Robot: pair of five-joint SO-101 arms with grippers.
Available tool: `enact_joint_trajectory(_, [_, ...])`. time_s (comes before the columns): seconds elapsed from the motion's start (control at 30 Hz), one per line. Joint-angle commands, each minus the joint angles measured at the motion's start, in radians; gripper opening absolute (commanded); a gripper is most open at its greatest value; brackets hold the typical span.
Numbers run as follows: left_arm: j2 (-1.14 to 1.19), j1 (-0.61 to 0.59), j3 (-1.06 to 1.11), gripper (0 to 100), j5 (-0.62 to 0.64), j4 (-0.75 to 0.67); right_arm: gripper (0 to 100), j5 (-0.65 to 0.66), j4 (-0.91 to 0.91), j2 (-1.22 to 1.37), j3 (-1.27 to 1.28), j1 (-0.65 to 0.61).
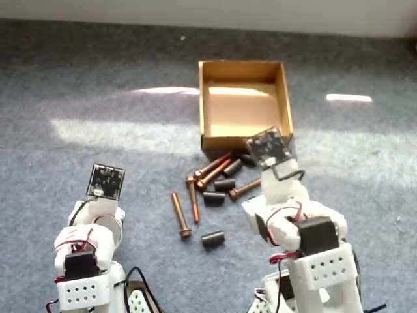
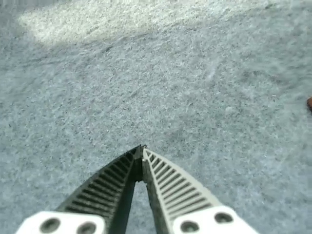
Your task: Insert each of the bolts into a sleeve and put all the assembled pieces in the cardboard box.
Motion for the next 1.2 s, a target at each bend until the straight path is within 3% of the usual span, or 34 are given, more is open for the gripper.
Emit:
enact_joint_trajectory(0.0, [-0.001, -0.038, 0.018, 1, -0.009, -0.023, 17.7, 0.029, 0.004, 0.147, -0.070, -0.133])
enact_joint_trajectory(0.13, [-0.001, -0.038, 0.019, 1, -0.009, -0.023, 17.7, 0.081, -0.053, 0.294, -0.104, -0.246])
enact_joint_trajectory(0.37, [-0.001, -0.038, 0.019, 1, -0.011, -0.023, 18.0, 0.091, -0.142, 0.552, -0.220, -0.303])
enact_joint_trajectory(0.57, [-0.001, -0.039, 0.019, 1, -0.012, -0.023, 17.8, 0.172, -0.148, 0.780, -0.340, -0.374])
enact_joint_trajectory(0.93, [-0.001, -0.039, 0.021, 1, -0.012, -0.023, 17.7, 0.256, -0.159, 1.070, -0.515, -0.363])
enact_joint_trajectory(1.17, [-0.001, -0.039, 0.021, 1, -0.012, -0.021, 17.7, 0.264, -0.289, 1.142, -0.515, -0.306])
